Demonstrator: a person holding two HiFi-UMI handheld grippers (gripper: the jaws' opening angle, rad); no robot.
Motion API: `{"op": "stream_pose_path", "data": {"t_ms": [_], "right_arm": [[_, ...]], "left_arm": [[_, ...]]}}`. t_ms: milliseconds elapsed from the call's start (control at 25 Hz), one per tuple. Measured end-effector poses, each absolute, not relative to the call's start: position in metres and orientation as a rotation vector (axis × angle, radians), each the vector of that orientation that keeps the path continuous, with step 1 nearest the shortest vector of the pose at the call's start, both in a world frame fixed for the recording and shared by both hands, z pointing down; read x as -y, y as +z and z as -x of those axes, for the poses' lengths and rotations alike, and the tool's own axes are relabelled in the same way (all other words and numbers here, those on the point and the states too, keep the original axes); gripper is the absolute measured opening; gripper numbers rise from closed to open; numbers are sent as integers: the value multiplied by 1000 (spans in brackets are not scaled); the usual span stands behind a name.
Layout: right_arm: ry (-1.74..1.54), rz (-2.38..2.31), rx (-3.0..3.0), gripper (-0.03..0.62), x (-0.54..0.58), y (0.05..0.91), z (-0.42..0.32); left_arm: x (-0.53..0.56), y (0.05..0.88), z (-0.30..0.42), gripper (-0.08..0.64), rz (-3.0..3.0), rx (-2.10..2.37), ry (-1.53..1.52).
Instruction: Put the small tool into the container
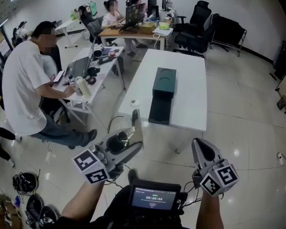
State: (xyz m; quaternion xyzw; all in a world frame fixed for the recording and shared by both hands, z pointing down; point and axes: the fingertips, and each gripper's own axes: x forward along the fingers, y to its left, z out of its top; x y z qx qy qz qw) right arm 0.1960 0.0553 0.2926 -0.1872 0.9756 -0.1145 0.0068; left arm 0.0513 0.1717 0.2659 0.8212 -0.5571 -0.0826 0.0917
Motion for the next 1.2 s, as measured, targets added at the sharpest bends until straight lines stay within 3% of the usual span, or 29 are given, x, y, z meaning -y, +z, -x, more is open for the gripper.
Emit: {"op": "stream_pose_path", "data": {"t_ms": [600,1200], "right_arm": [[-371,849,-3006,11,39,298,2],[-402,929,-3017,11,121,308,59]], "left_arm": [[-66,281,169,249,-2543,1485,-266],[35,302,229,249,-2551,1377,-219]]}}
